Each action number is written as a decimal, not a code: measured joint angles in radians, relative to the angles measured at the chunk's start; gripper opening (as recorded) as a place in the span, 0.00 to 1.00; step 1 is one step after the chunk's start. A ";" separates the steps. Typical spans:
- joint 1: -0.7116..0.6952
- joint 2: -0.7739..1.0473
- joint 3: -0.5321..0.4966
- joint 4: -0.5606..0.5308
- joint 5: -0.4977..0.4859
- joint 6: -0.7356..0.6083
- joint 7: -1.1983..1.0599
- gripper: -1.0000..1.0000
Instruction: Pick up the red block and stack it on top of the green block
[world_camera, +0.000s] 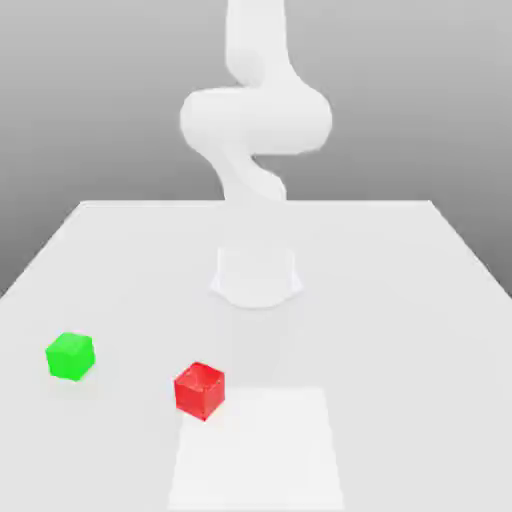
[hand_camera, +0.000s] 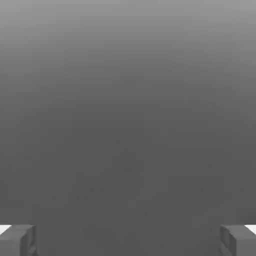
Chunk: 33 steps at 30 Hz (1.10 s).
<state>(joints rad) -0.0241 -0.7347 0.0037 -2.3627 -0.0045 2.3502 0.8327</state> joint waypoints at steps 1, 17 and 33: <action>-0.012 0.032 0.002 -0.030 -0.002 0.024 0.016 0.50; -0.176 0.603 -0.019 -0.510 -0.007 0.444 0.261 0.50; -0.197 0.897 -0.010 -0.510 0.014 0.686 0.266 0.00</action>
<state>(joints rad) -0.2210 0.1623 -0.0058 -2.8730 0.0095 3.0361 1.0988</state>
